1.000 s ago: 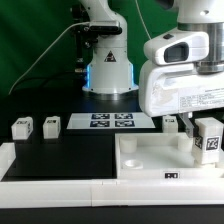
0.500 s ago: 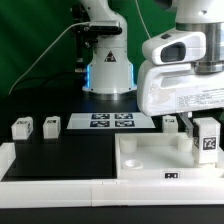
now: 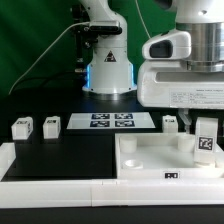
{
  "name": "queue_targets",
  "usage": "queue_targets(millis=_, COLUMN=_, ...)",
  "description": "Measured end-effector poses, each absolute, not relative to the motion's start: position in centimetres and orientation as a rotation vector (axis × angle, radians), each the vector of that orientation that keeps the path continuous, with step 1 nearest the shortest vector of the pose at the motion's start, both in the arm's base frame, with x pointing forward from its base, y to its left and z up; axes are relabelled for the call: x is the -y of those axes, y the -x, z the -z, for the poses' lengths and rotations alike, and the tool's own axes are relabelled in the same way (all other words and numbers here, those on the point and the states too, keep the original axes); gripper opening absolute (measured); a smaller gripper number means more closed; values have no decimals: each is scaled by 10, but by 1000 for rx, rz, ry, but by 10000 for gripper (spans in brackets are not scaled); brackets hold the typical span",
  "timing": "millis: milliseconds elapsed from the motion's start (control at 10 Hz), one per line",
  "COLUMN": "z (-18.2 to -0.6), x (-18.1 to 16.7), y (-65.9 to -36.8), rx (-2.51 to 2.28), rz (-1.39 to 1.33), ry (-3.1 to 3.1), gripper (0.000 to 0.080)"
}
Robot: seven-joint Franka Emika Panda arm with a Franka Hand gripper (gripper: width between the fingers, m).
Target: Assemble one leg
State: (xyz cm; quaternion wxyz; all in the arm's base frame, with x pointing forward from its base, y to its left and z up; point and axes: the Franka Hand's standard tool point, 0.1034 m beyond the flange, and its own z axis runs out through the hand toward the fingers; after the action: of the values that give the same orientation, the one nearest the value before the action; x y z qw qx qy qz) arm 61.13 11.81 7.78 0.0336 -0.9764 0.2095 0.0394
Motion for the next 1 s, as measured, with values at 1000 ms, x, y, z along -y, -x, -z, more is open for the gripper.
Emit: queue_targets(millis=1000, z=-77, x=-123, y=-610, rx=-1915, rz=-165, ry=2444, gripper=305)
